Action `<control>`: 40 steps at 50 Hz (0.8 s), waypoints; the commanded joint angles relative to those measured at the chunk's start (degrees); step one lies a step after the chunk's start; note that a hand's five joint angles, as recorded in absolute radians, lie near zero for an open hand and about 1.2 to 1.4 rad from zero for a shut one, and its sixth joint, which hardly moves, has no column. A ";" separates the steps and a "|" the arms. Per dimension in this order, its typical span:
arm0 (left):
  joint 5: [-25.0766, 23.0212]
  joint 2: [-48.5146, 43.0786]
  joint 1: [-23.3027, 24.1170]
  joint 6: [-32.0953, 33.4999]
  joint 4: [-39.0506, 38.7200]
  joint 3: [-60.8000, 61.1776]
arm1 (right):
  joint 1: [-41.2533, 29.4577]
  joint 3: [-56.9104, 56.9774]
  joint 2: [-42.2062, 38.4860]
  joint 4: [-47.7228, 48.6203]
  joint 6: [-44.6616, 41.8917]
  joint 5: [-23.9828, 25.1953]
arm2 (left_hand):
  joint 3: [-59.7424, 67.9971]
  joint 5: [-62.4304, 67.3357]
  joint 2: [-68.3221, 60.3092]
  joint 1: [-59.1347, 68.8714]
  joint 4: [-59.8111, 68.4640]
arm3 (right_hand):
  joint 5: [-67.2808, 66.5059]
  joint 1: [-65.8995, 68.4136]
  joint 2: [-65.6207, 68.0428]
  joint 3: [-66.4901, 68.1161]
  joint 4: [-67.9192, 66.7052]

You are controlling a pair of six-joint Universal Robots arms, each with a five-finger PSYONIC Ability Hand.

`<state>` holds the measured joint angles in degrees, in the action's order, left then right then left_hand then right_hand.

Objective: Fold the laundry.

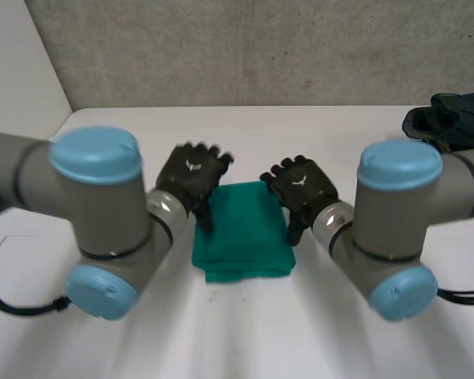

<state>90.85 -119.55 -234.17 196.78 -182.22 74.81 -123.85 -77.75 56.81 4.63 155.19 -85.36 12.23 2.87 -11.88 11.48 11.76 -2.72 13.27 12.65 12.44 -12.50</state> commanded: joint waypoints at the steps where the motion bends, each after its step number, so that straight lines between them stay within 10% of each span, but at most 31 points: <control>1: -16.30 5.72 -2.43 -1.31 0.46 -0.36 | -4.90 -11.08 2.17 8.89 0.38 0.37 | 1.18 0.54 -1.53 1.93 1.65 | 2.72 -3.27 -2.65 -2.44 2.50; 10: -30.02 9.68 -4.54 -6.76 5.21 -0.10 | -6.67 -16.38 -2.14 23.66 -0.85 0.02 | 1.01 0.38 -1.36 1.77 1.48 | 2.72 -3.27 -2.65 -2.44 2.50; 40: -30.03 9.68 -4.63 -7.99 5.12 0.43 | -6.32 -3.91 -11.72 25.87 -4.01 -0.86 | 2.36 1.72 -2.70 3.11 2.83 | -13.15 12.60 13.22 13.43 -13.37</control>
<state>60.83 -109.82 -238.77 189.22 -177.19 75.09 -130.14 -84.41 46.96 30.56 151.10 -86.49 12.36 2.87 -12.00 11.49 11.83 -8.72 18.20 18.06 18.54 -18.78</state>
